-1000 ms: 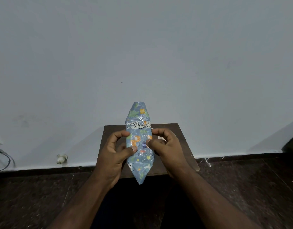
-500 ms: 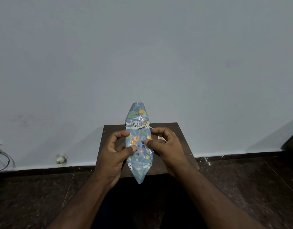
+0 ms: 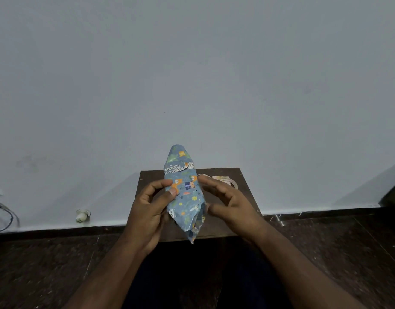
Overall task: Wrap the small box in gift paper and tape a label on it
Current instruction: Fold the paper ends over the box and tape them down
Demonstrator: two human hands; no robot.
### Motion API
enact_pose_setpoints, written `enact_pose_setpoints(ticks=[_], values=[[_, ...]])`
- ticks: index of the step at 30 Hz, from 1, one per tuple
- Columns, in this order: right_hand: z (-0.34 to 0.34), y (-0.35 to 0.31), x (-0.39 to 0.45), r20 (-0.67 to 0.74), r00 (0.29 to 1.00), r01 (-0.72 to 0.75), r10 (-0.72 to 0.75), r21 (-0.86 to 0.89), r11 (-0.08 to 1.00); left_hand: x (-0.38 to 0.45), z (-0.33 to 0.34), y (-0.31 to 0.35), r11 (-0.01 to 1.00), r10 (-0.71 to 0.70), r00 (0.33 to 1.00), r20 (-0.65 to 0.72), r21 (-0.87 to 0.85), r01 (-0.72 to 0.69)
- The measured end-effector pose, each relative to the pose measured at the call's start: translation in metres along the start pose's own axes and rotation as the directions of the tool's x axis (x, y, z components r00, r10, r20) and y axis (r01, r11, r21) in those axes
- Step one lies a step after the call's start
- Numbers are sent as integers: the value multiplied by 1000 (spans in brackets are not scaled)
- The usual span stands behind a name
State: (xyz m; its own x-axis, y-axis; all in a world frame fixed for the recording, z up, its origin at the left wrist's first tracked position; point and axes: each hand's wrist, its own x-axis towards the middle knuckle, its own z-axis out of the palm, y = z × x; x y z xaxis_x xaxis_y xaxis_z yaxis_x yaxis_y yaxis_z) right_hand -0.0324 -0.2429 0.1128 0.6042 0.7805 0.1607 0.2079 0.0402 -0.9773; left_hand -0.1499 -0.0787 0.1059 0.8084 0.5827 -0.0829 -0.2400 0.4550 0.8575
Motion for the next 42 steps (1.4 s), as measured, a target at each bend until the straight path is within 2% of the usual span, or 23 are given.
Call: enact_pose_setpoints(ticks=[4,8,11,19,24,27,29,31,33,36,38,42], values=[[4,-1,4,14,995,103,-103,-252,962,1,-2,-2,997,-58,998,19,56,57],[5,-1,14,-150,977,102,-151,-293,951,-1,-7,3,990,-102,983,151,112,86],[6,-3,20,-178,980,36,-87,-270,962,-2,-9,6,984,-120,967,223,157,86],[11,-12,21,-84,996,-55,36,-237,970,-4,-3,1,970,-94,993,73,233,75],[8,-21,19,15,997,81,-81,-336,938,-5,-2,1,957,-80,996,31,282,68],[4,-26,20,27,997,73,-69,-186,980,-4,-3,2,957,-97,995,22,278,87],[3,-29,21,-10,996,85,-88,-149,985,-4,-4,2,955,-110,994,26,279,98],[3,-31,23,-23,988,139,-151,-269,953,-4,-4,2,953,-115,993,35,286,101],[5,-32,26,-4,976,193,-218,-445,875,-4,-4,1,950,-118,992,47,296,99],[5,-35,29,38,953,265,-301,-589,763,-5,-3,0,945,-126,989,70,310,99],[6,-36,31,36,939,289,-343,-626,724,-5,-3,1,943,-137,987,85,316,104],[8,-34,32,11,938,285,-346,-592,754,-4,-3,0,942,-132,988,78,319,101]])
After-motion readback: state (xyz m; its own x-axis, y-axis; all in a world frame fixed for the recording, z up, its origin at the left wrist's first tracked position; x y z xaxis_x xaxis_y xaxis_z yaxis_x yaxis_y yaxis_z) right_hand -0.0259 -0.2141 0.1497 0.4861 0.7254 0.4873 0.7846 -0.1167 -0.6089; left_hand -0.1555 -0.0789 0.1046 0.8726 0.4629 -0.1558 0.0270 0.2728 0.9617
